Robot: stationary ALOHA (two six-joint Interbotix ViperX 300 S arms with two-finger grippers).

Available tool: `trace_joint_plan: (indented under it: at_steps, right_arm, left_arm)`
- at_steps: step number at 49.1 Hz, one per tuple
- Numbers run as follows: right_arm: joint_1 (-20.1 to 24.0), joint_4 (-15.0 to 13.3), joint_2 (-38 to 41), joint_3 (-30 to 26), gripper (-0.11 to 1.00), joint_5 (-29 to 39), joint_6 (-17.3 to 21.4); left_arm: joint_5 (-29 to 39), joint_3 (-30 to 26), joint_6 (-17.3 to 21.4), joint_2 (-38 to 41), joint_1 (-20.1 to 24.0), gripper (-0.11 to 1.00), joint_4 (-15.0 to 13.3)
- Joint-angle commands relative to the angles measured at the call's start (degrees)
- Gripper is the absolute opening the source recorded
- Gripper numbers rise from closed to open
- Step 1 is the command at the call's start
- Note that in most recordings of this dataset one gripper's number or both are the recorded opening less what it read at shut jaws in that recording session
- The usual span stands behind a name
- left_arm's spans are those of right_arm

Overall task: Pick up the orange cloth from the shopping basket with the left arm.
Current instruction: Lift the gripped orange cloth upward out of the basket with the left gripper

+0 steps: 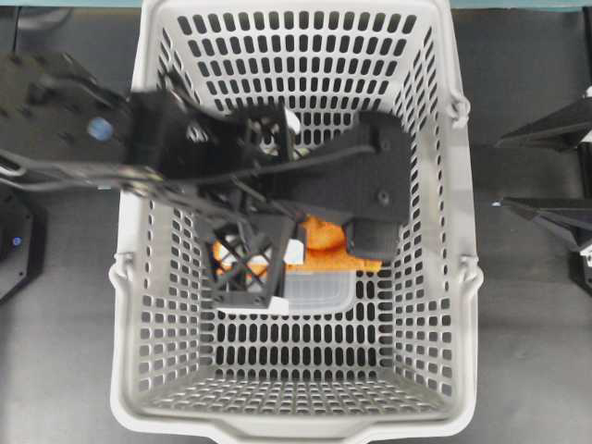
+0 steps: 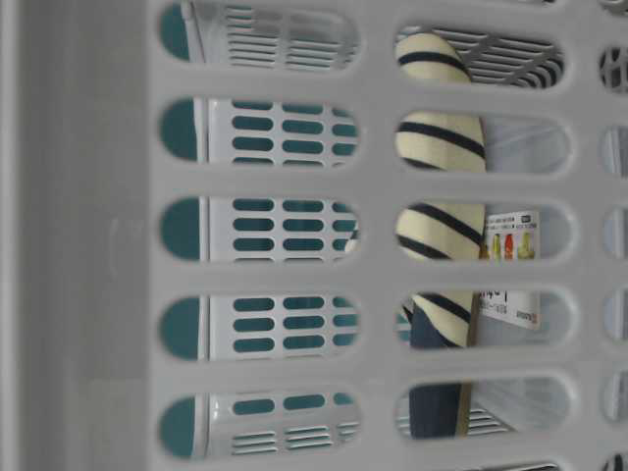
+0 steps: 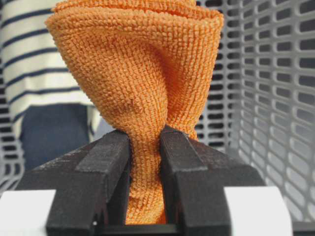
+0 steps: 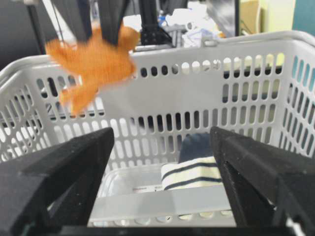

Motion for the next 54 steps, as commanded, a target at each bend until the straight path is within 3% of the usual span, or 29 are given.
trace_joint_plan:
  at_steps: [1, 9, 24, 40, 54]
  right_arm:
    - [-0.09, 0.18, 0.09, -0.44, 0.75, -0.26, 0.0]
    - [-0.09, 0.18, 0.0, -0.44, 0.75, -0.35, 0.09]
    - [-0.09, 0.18, -0.09, -0.44, 0.75, -0.26, 0.09]
    - [-0.09, 0.26, -0.09, -0.35, 0.75, -0.35, 0.18]
    - [-0.09, 0.18, -0.44, -0.44, 0.75, -0.26, 0.26]
  left_arm:
    - [4.13, -5.62, -0.09, 0.0, -0.26, 0.15, 0.26]
    - [7.73, -7.12, 0.0, 0.97, -0.18, 0.15, 0.26]
    - [8.09, -6.59, 0.09, 0.62, -0.09, 0.15, 0.26]
    - [4.22, 2.81, 0.35, -6.68, -0.18, 0.15, 0.26]
    - [-0.97, 6.86, 2.81, -8.96, 0.0, 0.15, 0.26]
